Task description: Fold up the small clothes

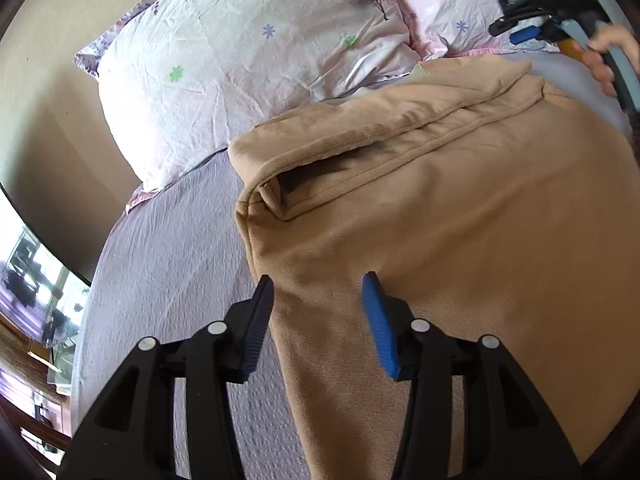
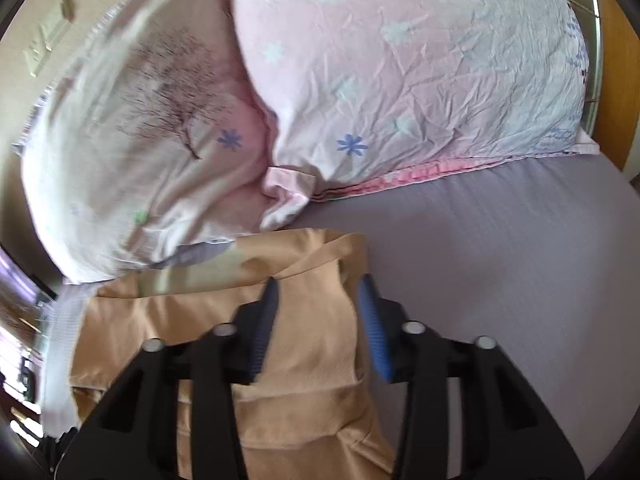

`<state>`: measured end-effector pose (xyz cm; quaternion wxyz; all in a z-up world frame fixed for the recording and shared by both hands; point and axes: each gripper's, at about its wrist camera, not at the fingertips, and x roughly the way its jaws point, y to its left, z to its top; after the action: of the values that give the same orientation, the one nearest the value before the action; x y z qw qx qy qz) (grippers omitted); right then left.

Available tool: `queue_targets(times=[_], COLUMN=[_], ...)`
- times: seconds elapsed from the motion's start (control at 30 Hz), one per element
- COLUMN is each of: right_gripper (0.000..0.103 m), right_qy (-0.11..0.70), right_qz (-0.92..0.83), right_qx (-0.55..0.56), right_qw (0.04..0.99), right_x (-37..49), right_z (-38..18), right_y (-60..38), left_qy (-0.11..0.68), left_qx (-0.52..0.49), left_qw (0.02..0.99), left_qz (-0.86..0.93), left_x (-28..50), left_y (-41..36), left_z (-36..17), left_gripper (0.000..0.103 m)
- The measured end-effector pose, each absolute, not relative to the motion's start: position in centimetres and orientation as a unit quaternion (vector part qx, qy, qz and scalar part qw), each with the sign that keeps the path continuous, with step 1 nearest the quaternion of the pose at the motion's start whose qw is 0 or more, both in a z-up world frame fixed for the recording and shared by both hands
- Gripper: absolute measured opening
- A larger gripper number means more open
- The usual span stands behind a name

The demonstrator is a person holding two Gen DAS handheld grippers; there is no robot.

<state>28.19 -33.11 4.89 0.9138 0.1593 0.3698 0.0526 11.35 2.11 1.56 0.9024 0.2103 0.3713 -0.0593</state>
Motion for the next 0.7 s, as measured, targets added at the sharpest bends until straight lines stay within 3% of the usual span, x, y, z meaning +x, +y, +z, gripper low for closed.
queue_targets(times=[0.13, 0.2, 0.33, 0.5, 0.7], right_gripper=[0.044, 0.046, 0.047, 0.084, 0.091], right_qy=[0.395, 0.462, 0.462, 0.386, 0.350], right_qz=[0.100, 0.081, 0.090, 0.210, 0.322], right_qx=[0.139, 0.119, 0.122, 0.142, 0.128], right_qw=[0.903, 0.875, 0.874, 0.887, 0.871], right_x=[29.1, 31.0, 29.9, 20.7, 7.3], right_z=[3.5, 1.1, 1.2, 4.2, 3.9], right_y=[-30.3, -29.5, -29.6, -30.9, -33.5], left_qy=[0.375, 0.375, 0.376, 0.381, 0.346], left_qx=[0.199, 0.197, 0.166, 0.016, -0.150], left_qw=[0.903, 0.904, 0.910, 0.913, 0.880], left_qz=[-0.062, -0.058, -0.056, -0.147, -0.287], left_x=[11.5, 11.5, 11.2, 8.0, 1.0], left_y=[2.4, 2.4, 3.4, 7.6, 13.9], left_z=[1.7, 1.6, 2.1, 3.5, 3.9], left_gripper=[0.049, 0.051, 0.058, 0.061, 0.070])
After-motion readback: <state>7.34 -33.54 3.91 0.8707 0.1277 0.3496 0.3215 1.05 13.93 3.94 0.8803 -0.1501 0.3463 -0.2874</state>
